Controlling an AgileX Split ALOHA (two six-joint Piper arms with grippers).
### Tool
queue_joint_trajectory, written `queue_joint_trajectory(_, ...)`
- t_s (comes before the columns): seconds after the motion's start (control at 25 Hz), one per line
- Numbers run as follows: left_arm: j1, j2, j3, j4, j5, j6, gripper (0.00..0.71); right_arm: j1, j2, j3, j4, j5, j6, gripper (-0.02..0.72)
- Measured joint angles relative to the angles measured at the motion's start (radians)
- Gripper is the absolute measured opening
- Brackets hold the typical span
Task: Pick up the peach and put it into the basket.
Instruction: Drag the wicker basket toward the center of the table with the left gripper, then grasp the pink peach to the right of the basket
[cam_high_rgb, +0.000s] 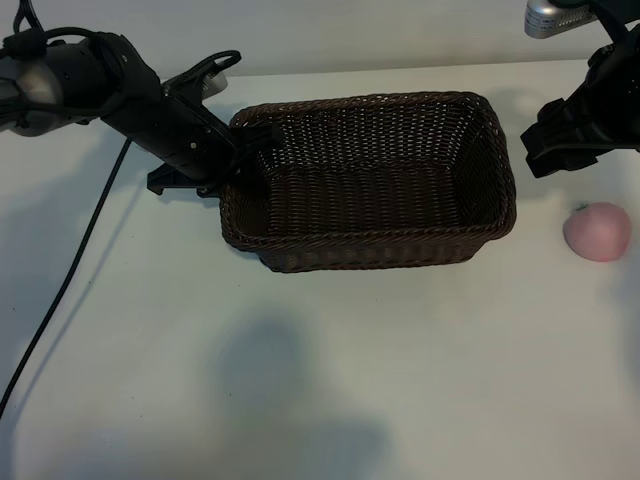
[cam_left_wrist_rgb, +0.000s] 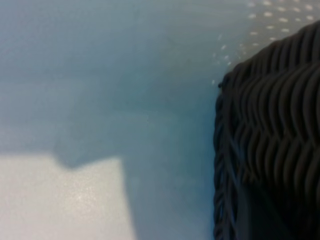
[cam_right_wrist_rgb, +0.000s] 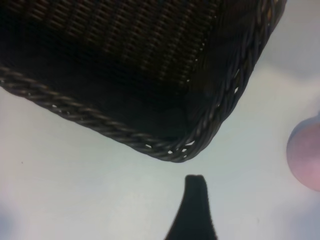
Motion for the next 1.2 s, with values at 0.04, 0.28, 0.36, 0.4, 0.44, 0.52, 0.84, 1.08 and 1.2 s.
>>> queue_joint_trajectory(0.04,0.000,0.000,0.000,0.000,0.000,-0.001,0.204,0.000,0.000,0.000,0.000,0.000,0.000,0.593)
queue_joint_trajectory(0.28,0.000,0.000,0.000,0.000,0.003,0.000,0.204,0.000,0.000,0.000,0.000,0.000,0.000,0.593)
queue_joint_trajectory(0.36,0.000,0.000,0.000,0.000,0.005,0.003,0.223,0.000,0.000,0.000,0.000,0.000,0.000,0.593)
queue_joint_trajectory(0.4,0.000,0.000,-0.001,-0.002,0.008,0.004,0.251,0.000,0.000,0.000,0.000,0.000,0.000,0.593)
queue_joint_trajectory(0.44,0.000,0.000,-0.003,-0.008,0.014,0.005,0.300,0.000,0.000,0.000,0.000,0.000,0.000,0.593)
queue_joint_trajectory(0.52,0.000,-0.001,-0.006,-0.010,0.020,0.001,0.426,0.000,0.000,0.000,0.000,0.000,0.000,0.593)
queue_joint_trajectory(0.84,0.000,-0.104,-0.006,0.155,0.038,-0.108,0.693,0.000,0.000,0.000,0.000,0.000,0.000,0.593)
queue_joint_trajectory(1.08,0.000,-0.194,-0.032,0.255,0.137,-0.138,0.662,0.000,0.000,0.000,0.000,0.000,0.000,0.593)
queue_joint_trajectory(1.2,0.000,-0.234,-0.065,0.297,0.199,-0.141,0.655,0.000,0.000,0.000,0.000,0.000,0.000,0.593)
